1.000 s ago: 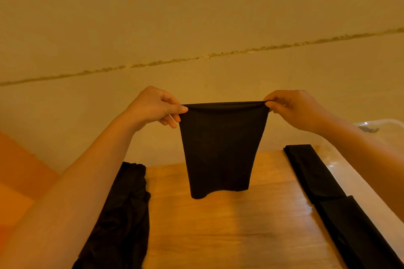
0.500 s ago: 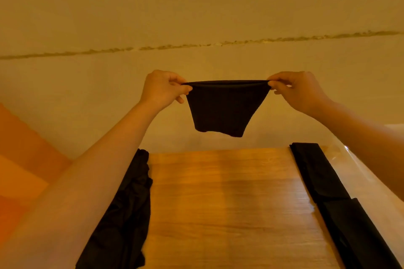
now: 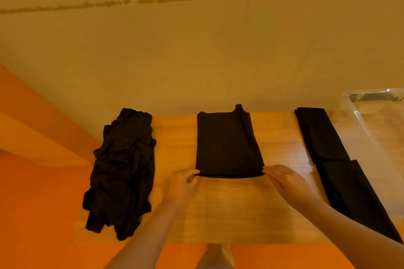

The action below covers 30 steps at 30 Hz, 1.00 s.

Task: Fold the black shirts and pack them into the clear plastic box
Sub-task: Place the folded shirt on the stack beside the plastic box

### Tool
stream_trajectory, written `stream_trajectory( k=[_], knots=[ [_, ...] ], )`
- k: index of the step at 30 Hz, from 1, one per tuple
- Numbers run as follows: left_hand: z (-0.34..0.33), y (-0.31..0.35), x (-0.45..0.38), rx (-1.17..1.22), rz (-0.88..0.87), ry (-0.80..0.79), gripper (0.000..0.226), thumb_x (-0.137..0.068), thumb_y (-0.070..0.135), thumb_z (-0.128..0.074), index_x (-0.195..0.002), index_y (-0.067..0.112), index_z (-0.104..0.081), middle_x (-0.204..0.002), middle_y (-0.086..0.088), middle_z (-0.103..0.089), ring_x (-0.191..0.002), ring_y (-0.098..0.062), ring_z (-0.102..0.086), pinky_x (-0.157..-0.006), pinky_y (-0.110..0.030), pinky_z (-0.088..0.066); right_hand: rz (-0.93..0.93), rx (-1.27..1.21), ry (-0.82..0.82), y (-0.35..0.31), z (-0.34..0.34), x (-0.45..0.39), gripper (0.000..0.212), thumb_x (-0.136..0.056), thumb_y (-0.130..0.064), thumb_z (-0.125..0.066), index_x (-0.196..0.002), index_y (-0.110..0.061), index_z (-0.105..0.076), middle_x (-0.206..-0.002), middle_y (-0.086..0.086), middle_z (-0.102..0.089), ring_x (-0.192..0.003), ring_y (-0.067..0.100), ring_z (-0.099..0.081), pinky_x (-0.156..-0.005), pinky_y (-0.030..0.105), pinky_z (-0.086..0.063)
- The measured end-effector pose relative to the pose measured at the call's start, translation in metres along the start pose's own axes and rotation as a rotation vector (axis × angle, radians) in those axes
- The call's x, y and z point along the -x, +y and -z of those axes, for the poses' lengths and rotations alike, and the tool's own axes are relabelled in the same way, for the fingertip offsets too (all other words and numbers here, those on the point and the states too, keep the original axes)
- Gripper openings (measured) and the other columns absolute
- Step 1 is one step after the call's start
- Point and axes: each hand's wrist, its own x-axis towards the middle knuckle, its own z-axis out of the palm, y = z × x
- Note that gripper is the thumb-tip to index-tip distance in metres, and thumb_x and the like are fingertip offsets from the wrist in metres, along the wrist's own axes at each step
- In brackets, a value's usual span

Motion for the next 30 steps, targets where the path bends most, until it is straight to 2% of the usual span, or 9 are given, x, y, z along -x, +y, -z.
stream_trajectory(
  k=[4, 6, 7, 12, 15, 18, 21, 25, 30],
  knots=[
    [-0.030, -0.022, 0.041, -0.054, -0.118, 0.044, 0.020, -0.085, 0.016, -0.071, -0.105, 0.019, -0.074, -0.099, 0.003, -0.071, -0.089, -0.012, -0.065, -0.075, -0.015, -0.040, 0.127, 0.134, 0.060, 0.005, -0.027, 0.038, 0.030, -0.074, 0.000, -0.077, -0.101, -0.013, -0.074, -0.101, 0.002, -0.073, -0.095, 0.018, -0.069, -0.108, 0.032, -0.029],
    [-0.041, -0.032, 0.058, -0.087, -0.187, 0.099, 0.022, -0.075, 0.009, -0.079, -0.095, 0.017, -0.076, -0.090, 0.002, -0.070, -0.083, -0.017, -0.066, -0.072, -0.020, -0.044, 0.162, 0.147, 0.093, 0.006, -0.031, 0.058, 0.021, -0.086, -0.015, -0.060, -0.102, -0.014, -0.074, -0.104, 0.002, -0.073, -0.095, 0.016, -0.068, -0.110, 0.032, -0.026],
    [-0.045, -0.036, 0.067, -0.100, -0.217, 0.127, 0.024, -0.071, 0.007, -0.082, -0.092, 0.016, -0.077, -0.087, 0.002, -0.069, -0.079, -0.016, -0.065, -0.070, -0.020, -0.044, 0.159, 0.147, 0.097, 0.006, -0.033, 0.069, 0.029, -0.089, -0.022, -0.050, -0.103, -0.014, -0.074, -0.105, 0.002, -0.072, -0.096, 0.016, -0.068, -0.110, 0.031, -0.025],
    [-0.061, -0.045, 0.116, -0.149, -0.301, 0.177, 0.025, -0.071, 0.009, -0.083, -0.094, 0.016, -0.076, -0.084, 0.004, -0.065, -0.077, -0.011, -0.062, -0.065, -0.018, -0.045, 0.193, 0.143, 0.153, -0.005, -0.041, 0.119, 0.055, -0.102, -0.039, -0.025, -0.102, -0.014, -0.074, -0.108, 0.003, -0.071, -0.098, 0.016, -0.067, -0.107, 0.037, -0.039],
    [-0.068, -0.048, 0.141, -0.161, -0.347, 0.203, 0.024, -0.074, 0.009, -0.081, -0.096, 0.015, -0.075, -0.085, 0.004, -0.063, -0.078, -0.011, -0.061, -0.065, -0.024, -0.051, 0.188, 0.111, 0.192, -0.013, -0.043, 0.146, 0.056, -0.103, -0.040, -0.024, -0.101, -0.014, -0.074, -0.108, 0.004, -0.071, -0.097, 0.016, -0.068, -0.102, 0.040, -0.044],
    [-0.072, -0.052, 0.161, -0.203, -0.394, 0.230, 0.016, -0.082, 0.022, -0.070, -0.096, 0.018, -0.074, -0.092, 0.005, -0.063, -0.085, -0.011, -0.060, -0.072, -0.025, -0.048, 0.184, 0.101, 0.201, -0.017, -0.044, 0.164, 0.053, -0.103, -0.040, -0.027, -0.101, -0.013, -0.073, -0.108, 0.004, -0.071, -0.098, 0.017, -0.067, -0.101, 0.040, -0.044],
    [-0.071, -0.051, 0.172, -0.229, -0.393, 0.231, 0.025, -0.083, 0.038, -0.057, -0.095, 0.022, -0.073, -0.100, 0.005, -0.061, -0.095, -0.011, -0.057, -0.082, -0.026, -0.039, 0.176, 0.083, 0.188, -0.024, -0.044, 0.169, 0.037, -0.095, -0.037, -0.043, -0.102, -0.014, -0.072, -0.108, 0.002, -0.071, -0.099, 0.014, -0.067, -0.101, 0.040, -0.045],
    [-0.075, -0.034, 0.159, -0.211, -0.373, 0.257, 0.036, -0.090, 0.038, -0.048, -0.112, 0.017, -0.067, -0.121, -0.001, -0.058, -0.113, -0.017, -0.054, -0.095, -0.034, -0.039, 0.174, 0.045, 0.205, -0.044, -0.042, 0.151, 0.033, -0.095, -0.032, -0.045, -0.108, -0.014, -0.069, -0.113, 0.003, -0.068, -0.104, 0.015, -0.064, -0.097, 0.042, -0.050],
    [-0.098, 0.000, 0.111, -0.303, -0.405, 0.125, 0.052, -0.099, 0.039, -0.032, -0.141, 0.012, -0.045, -0.151, -0.007, -0.039, -0.141, -0.022, -0.032, -0.111, -0.039, -0.029, 0.140, 0.134, 0.048, -0.074, -0.066, 0.097, 0.049, -0.097, -0.038, -0.032, -0.135, -0.014, -0.053, -0.145, 0.005, -0.047, -0.135, 0.018, -0.041, -0.113, 0.035, -0.028]
  ],
)
